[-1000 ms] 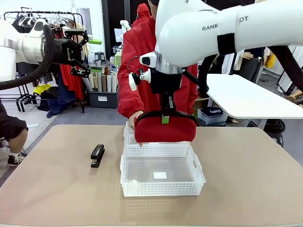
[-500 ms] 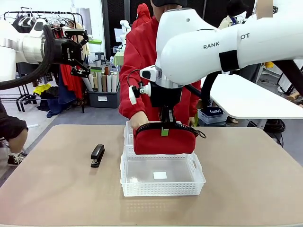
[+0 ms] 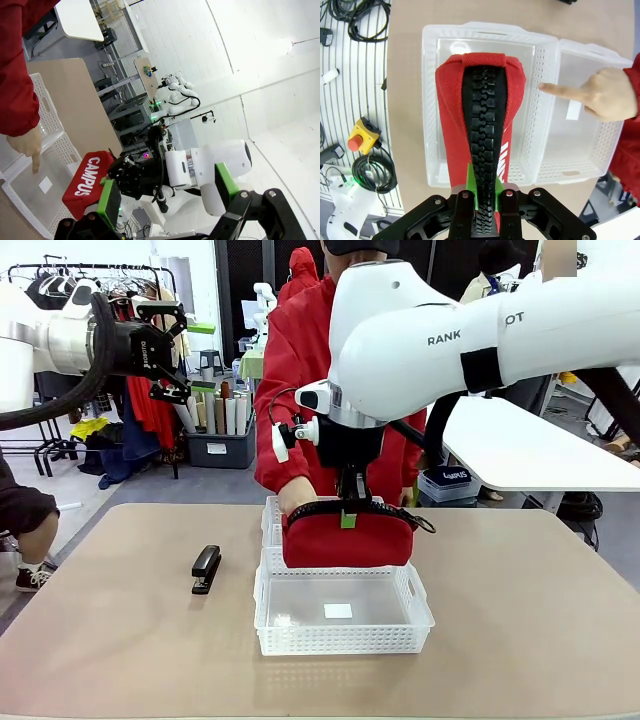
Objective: Distribute items into two baskets.
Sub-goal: Place the picked Pencil pouch into the Organizing basket as instructed by the person.
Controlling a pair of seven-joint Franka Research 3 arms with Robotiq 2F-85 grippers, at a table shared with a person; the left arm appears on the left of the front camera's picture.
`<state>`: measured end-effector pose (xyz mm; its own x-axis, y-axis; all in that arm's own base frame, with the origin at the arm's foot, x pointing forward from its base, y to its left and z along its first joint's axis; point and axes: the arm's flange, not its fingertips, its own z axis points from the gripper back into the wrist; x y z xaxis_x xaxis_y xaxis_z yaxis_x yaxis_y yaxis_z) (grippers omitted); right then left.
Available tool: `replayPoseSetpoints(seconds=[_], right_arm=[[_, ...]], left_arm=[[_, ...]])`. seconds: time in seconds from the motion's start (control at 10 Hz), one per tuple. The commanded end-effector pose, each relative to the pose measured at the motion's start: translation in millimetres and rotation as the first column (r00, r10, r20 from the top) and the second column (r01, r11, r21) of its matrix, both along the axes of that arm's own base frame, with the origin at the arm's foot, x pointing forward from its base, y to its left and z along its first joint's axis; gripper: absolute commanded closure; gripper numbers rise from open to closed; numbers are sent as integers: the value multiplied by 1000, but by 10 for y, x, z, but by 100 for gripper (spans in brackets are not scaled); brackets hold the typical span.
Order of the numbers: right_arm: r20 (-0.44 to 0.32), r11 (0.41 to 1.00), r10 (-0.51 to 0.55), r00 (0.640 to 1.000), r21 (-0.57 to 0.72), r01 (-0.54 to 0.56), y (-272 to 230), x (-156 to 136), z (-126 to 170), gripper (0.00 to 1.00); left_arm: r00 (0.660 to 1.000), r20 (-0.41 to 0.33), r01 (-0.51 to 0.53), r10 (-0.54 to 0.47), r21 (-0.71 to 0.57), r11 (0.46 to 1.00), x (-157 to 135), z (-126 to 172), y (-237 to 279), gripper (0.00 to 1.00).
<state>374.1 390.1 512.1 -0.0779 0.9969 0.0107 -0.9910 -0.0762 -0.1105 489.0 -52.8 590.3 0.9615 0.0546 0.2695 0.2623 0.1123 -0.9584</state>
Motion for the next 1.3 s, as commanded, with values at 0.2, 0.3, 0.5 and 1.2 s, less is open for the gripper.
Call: replayPoseSetpoints(seconds=[0.2, 0.3, 0.5, 1.2], right_arm=[[15, 1000, -8, 1000, -20, 9, -14, 40, -266, 100], [11, 1000, -3, 1000, -21, 3, -22, 45, -376, 100], [16, 1000, 0, 1000, -22, 1, 0, 36, -528, 100], [40, 999, 28, 999, -38, -27, 294, 146, -969, 100]], left_arm=[[1000, 5, 2, -2, -2, 1000, -10, 28, 2, 0], [1000, 5, 2, -2, -2, 1000, -10, 28, 2, 0], [1000, 5, 2, -2, -2, 1000, -10, 28, 2, 0], [1000, 5, 2, -2, -2, 1000, -10, 28, 2, 0]])
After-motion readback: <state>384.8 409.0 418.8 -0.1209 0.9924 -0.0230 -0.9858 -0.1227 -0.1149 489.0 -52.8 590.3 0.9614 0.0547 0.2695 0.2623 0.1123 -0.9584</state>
